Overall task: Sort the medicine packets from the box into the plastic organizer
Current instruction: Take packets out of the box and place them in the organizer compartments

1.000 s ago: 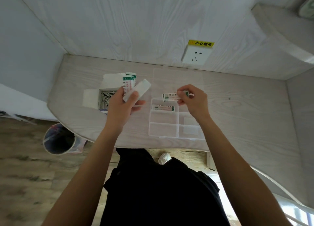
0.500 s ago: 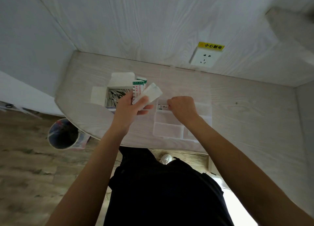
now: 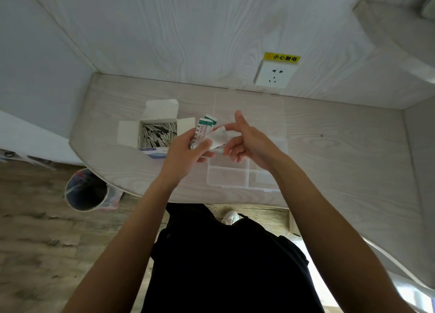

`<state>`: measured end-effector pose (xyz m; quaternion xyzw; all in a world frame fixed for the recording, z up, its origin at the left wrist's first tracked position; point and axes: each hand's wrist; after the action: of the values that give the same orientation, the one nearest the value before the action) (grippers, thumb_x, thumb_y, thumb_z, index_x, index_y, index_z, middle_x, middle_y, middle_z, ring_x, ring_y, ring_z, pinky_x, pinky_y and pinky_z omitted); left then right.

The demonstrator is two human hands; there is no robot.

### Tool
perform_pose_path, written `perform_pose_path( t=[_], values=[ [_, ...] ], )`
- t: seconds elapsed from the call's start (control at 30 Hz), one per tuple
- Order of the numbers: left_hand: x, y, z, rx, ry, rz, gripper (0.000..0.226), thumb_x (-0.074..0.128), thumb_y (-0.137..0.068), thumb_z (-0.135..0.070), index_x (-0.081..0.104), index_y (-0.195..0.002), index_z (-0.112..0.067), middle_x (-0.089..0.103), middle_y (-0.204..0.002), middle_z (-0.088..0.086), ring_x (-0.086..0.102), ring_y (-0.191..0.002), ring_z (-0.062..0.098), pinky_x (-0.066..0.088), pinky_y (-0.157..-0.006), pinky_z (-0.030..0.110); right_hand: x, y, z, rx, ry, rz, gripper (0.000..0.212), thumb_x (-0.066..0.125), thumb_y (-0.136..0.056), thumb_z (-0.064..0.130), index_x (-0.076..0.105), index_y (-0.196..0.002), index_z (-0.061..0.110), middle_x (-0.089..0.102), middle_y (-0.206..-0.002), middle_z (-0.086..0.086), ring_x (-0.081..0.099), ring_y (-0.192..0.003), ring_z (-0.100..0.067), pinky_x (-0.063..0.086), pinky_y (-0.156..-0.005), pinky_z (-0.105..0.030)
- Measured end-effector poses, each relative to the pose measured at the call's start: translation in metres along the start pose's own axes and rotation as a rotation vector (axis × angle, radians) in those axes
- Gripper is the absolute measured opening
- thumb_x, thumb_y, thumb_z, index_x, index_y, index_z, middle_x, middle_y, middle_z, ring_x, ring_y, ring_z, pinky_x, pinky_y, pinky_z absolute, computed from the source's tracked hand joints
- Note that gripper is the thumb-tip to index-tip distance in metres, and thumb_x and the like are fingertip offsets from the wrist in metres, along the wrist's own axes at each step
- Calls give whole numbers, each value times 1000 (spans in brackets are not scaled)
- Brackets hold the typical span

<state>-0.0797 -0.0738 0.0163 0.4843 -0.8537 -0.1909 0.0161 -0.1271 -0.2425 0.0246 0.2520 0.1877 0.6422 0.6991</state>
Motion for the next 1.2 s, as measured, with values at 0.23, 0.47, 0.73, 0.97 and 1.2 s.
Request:
perform_pose_path(
  t=[0.23,0.47,0.73,0.97,1.2],
  values=[
    [10,0,-5,-70,150,82,8,56,-92,-23,61,-98,-22,68,-94,-1,69,-79,8,53,-60,19,-15,0,-3,-25,-181,-2,23,54,-94,23,66,-91,4,70,-77,-8,66,-65,-12,54,-60,-19],
    [8,3,-8,-106,243,-10,28,36,-100,-26,62,-105,-15,70,-96,-2,68,-77,11,54,-62,21,-44,-3,-27,-159,114,-328,23,65,-86,8,61,-109,10,70,-88,-14,66,-62,-10,55,-62,-22],
    [1,9,-10,-34,222,-94,20,42,-99,-22,62,-98,-20,71,-81,-8,67,-64,9,53,-58,20,-23,-38,-51,-238,661,-485,13,64,-86,24,52,-88,22,68,-87,-4,58,-68,-16,45,-54,-22],
    [-15,8,0,-21,148,-158,20,44,-98,-21,60,-106,-12,65,-81,-2,58,-54,4,50,-52,19,-16,-45,-55,-339,1161,-476,17,51,-93,23,68,-93,19,69,-85,-2,56,-85,-21,46,-69,-32],
    [-15,6,3,-63,174,-124,21,40,-100,-21,59,-103,-12,62,-78,-3,54,-52,5,41,-45,19,-11,-51,-52,-333,1681,-371,20,51,-93,13,69,-94,22,66,-82,2,55,-71,-16,33,-58,-25]
  ],
)
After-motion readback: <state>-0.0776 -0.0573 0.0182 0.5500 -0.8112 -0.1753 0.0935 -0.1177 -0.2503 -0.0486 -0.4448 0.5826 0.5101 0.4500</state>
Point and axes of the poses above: each hand's wrist, its own y-axis away from the middle knuckle, its own x-axis out of the palm, z = x × y
